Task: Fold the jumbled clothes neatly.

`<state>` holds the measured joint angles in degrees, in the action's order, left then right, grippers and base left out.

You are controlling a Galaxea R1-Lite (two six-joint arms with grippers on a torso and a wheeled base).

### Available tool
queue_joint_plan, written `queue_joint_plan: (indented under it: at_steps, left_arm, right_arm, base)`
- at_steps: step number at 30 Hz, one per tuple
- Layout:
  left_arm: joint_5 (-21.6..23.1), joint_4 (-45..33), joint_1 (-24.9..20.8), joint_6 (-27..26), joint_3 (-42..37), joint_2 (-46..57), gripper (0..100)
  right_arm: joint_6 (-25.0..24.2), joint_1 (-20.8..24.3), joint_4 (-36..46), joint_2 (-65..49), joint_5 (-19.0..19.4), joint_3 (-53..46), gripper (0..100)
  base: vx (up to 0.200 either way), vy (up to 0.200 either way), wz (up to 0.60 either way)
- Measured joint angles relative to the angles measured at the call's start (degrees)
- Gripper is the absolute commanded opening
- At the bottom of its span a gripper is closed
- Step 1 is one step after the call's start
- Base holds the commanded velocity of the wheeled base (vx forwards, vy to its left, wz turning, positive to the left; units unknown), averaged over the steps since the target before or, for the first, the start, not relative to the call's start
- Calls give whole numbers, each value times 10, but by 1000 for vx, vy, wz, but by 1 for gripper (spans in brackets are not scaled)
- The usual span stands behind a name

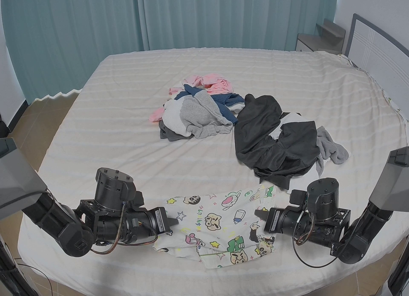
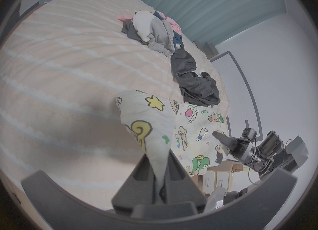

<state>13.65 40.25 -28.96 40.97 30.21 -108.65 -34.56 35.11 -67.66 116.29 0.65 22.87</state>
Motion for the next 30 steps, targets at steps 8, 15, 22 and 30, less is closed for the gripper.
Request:
queue_joint_plan:
  at_steps: [8, 15, 22, 30]
  left_arm:
    - [-3, 0, -5, 0, -5, -23, 0]
    - [-30, 10, -11, -2, -8, -61, 0]
    - [-34, 40, -14, -2, -16, -94, 0]
    - [-33, 46, -19, -2, -27, -120, 0]
  right_arm:
    - [5, -7, -1, 22, 0, -5, 0]
    - [8, -9, -20, 66, -1, -7, 0]
    - [23, -8, -50, 106, -2, -17, 0]
    - [25, -9, -76, 155, -4, -26, 100]
  base:
    - [0, 0, 0]
    - [0, 0, 0]
    - [0, 0, 0]
    - [0, 0, 0]
